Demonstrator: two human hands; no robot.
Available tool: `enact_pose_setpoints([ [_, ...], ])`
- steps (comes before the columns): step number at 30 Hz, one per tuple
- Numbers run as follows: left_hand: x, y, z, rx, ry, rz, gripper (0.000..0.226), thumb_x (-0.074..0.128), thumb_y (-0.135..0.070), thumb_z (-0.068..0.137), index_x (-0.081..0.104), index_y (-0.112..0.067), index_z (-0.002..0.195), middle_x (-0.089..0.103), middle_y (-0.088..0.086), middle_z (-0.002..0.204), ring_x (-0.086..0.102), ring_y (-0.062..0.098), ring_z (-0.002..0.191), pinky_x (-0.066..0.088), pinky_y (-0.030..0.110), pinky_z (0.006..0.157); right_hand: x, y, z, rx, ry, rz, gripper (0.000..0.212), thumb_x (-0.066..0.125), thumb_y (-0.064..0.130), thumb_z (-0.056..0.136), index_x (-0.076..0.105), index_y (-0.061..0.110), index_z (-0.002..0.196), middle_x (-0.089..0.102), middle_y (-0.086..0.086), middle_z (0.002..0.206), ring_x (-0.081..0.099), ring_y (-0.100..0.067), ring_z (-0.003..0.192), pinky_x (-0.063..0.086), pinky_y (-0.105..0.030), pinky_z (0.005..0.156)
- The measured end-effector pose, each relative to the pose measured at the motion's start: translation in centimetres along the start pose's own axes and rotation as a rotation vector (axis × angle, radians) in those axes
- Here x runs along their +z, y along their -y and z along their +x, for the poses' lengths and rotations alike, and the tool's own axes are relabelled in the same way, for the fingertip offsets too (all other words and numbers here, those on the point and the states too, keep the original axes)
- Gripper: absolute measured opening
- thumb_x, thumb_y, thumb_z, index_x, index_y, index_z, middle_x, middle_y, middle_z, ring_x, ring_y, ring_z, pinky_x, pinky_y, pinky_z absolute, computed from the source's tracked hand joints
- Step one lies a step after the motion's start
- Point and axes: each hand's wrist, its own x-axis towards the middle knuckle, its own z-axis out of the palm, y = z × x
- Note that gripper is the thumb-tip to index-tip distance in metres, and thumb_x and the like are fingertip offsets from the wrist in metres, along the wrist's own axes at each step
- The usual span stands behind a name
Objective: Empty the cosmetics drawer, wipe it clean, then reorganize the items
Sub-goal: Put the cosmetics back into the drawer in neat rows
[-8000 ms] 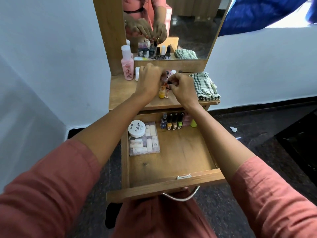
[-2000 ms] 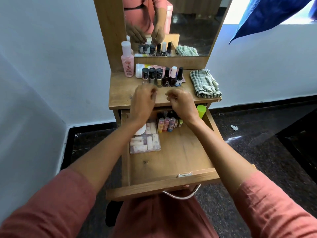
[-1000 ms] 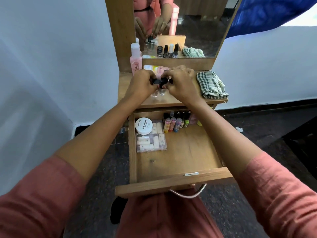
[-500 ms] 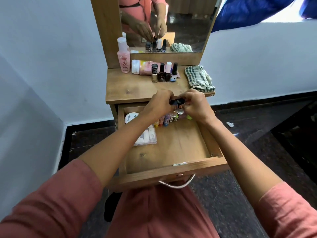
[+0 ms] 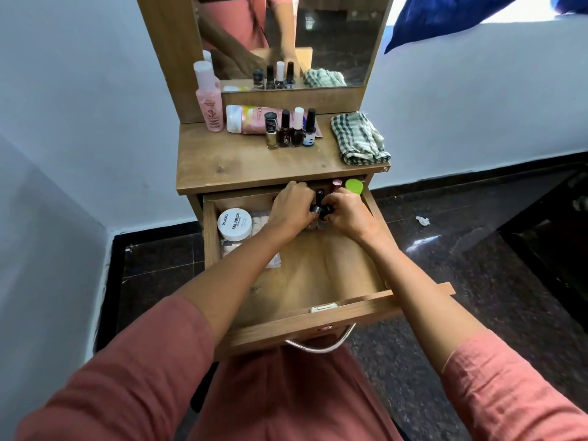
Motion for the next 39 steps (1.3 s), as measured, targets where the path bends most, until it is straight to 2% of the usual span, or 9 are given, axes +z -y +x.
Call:
enact_pose_setpoints([
  [6,0.8,0.0,0.3,0.028,-0.008,0.094,0.032,0.061,-0.022,0.085,0.060,-0.002,0.110,0.055,0.015,0.116,0.045,0.029,0.111,0.039,0.037,0.090,0.9,-0.5,0.0,-0.007,0.000,-0.018,0.027,0.065,-0.002,0.073,0.065,-0.003,0.100,0.059,-0.022,0.107,0.058,-0.035,0.100,0.049,-0.042,0.086],
  [15,1.0,-0.2,-0.2,0.064,-0.022,0.177,0.032,0.056,-0.019,0.088,0.057,-0.004,0.116,0.052,0.014,0.120,0.044,0.029,0.112,0.037,0.037,0.089,1.6,-0.4,0.0,0.002,0.015,-0.029,0.032,0.059,-0.003,0.075,0.063,0.000,0.106,0.056,-0.020,0.112,0.057,-0.036,0.104,0.049,-0.046,0.087],
  [22,1.1,-0.2,-0.3,0.067,-0.031,0.177,0.031,0.057,-0.019,0.088,0.057,-0.003,0.115,0.051,0.013,0.120,0.043,0.029,0.113,0.036,0.037,0.090,1.4,-0.2,-0.3,-0.010,-0.001,-0.017,0.036,0.057,-0.003,0.076,0.061,0.000,0.111,0.057,-0.022,0.112,0.057,-0.037,0.104,0.049,-0.044,0.087],
  [27,1.2,-0.1,-0.5,0.081,-0.043,0.165,0.030,0.059,-0.019,0.087,0.058,-0.005,0.112,0.051,0.012,0.118,0.044,0.028,0.112,0.036,0.036,0.090,1.0,0.0,-0.5,-0.019,-0.026,-0.022,0.038,0.049,-0.009,0.077,0.062,0.000,0.112,0.057,-0.022,0.113,0.058,-0.037,0.104,0.050,-0.045,0.087],
  [31,1.1,0.0,-0.5,0.090,-0.066,0.138,0.031,0.060,-0.021,0.086,0.058,-0.006,0.113,0.052,0.011,0.117,0.045,0.028,0.110,0.036,0.035,0.089,0.5,0.3,-0.3,-0.016,-0.073,-0.009,0.033,0.055,-0.008,0.077,0.064,0.000,0.107,0.059,-0.020,0.111,0.058,-0.035,0.104,0.050,-0.044,0.086],
  [35,-0.4,0.4,-0.4,0.111,-0.228,0.029,0.024,0.058,-0.019,0.088,0.062,-0.006,0.108,0.058,0.012,0.108,0.049,0.028,0.104,0.038,0.034,0.085,-0.6,1.8,0.5,-0.085,-0.202,0.072,0.020,0.055,-0.006,0.079,0.069,-0.001,0.092,0.065,-0.019,0.098,0.063,-0.034,0.089,0.052,-0.046,0.080],
  [39,-3.0,1.5,0.4,0.059,-0.463,-0.166,0.018,0.054,-0.015,0.091,0.063,-0.006,0.103,0.060,0.010,0.105,0.053,0.022,0.098,0.040,0.023,0.080,-2.3,4.6,2.6,-0.170,-0.287,0.107,0.016,0.054,-0.002,0.085,0.067,-0.004,0.094,0.065,-0.019,0.098,0.063,-0.028,0.087,0.054,-0.037,0.082],
])
